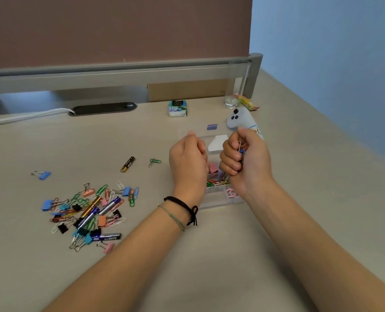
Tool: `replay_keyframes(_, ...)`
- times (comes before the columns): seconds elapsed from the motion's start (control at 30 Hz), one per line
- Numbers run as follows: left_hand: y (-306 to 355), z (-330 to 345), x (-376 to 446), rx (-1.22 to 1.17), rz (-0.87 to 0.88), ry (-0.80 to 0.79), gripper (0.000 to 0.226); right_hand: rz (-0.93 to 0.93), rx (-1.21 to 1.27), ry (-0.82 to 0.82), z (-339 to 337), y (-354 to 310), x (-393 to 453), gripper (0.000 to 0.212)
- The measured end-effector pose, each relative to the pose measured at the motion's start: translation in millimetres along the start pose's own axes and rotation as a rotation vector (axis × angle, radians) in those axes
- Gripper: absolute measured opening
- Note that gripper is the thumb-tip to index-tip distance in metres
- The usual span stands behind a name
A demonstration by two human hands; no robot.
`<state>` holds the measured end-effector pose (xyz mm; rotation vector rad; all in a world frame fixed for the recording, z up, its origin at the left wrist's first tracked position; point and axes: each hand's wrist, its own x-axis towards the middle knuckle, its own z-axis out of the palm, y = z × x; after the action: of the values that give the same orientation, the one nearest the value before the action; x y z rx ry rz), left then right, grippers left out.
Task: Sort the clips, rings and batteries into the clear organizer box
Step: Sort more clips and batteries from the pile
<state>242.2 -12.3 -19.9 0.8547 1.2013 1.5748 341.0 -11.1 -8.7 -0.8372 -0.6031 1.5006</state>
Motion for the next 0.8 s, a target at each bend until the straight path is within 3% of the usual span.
replay_keyframes(0.63, 8.4, -7.7, -4.4, -0.130, 0.073, -0.048, 0.028, -0.050, 0.016, 0.026, 2.7, 1.5, -1.7, 0.042)
replay_keyframes(0.8, 7.1, -29.9, 9.9, 0.017, 0.169, 0.036, 0.023, -0.001, -0.094, -0.026, 16.3, 14.5, -0.2, 0.046)
